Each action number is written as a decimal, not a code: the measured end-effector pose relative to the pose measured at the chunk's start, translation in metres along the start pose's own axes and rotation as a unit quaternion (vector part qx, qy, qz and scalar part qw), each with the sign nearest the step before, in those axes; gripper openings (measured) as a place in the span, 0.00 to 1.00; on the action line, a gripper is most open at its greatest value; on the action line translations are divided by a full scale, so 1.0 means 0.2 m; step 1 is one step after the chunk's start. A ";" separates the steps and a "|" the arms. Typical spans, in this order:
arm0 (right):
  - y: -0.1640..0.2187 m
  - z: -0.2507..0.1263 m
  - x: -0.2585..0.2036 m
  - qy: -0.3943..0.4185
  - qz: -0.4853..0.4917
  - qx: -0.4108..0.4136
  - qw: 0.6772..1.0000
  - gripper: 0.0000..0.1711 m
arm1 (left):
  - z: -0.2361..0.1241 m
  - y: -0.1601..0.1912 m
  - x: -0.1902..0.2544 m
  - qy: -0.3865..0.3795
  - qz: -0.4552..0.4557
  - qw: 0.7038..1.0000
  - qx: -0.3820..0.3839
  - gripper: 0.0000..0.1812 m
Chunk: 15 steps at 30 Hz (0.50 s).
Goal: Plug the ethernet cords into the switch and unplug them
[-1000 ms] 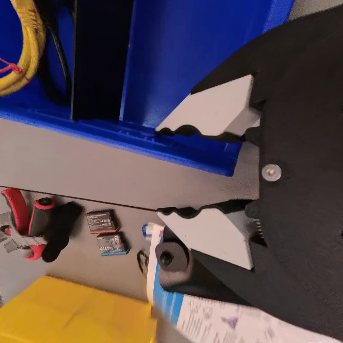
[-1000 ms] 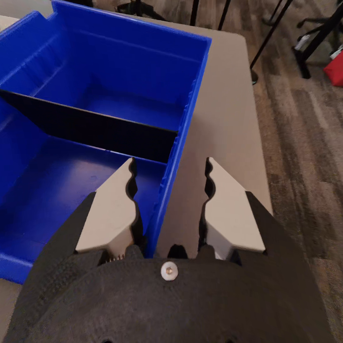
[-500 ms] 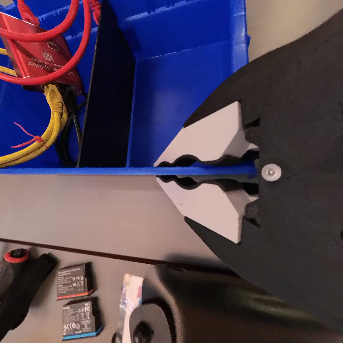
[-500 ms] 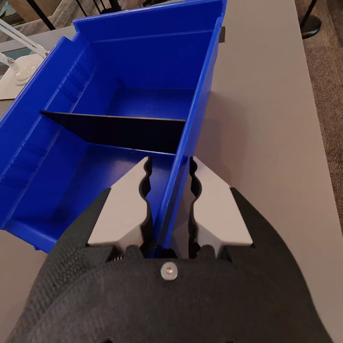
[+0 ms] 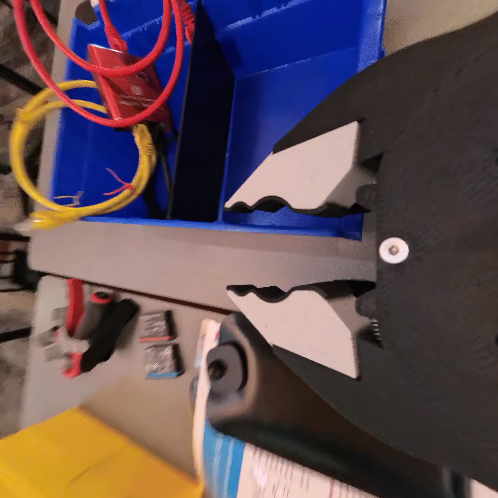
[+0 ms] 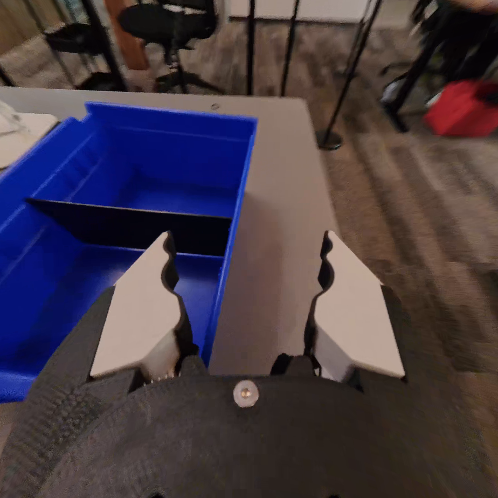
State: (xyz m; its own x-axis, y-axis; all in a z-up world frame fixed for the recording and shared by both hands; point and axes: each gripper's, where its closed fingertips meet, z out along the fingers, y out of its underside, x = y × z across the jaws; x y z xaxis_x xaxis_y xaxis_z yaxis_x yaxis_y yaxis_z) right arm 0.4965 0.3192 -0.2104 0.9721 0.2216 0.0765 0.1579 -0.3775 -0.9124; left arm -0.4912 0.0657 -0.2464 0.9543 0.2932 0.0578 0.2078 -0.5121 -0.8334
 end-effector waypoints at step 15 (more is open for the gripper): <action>-0.48 -0.50 -1.29 -0.179 -0.200 0.121 0.956 0.50 | 0.46 -0.30 0.70 0.133 0.384 0.903 -0.139 0.40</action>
State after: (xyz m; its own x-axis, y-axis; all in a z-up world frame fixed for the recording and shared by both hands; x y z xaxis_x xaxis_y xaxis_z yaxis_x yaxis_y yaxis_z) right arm 0.2472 0.2080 -0.1017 0.7137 0.6144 0.3364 0.4178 0.0122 -0.9085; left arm -0.3908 0.2117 -0.2386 0.8497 -0.4209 -0.3175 -0.5272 -0.6753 -0.5157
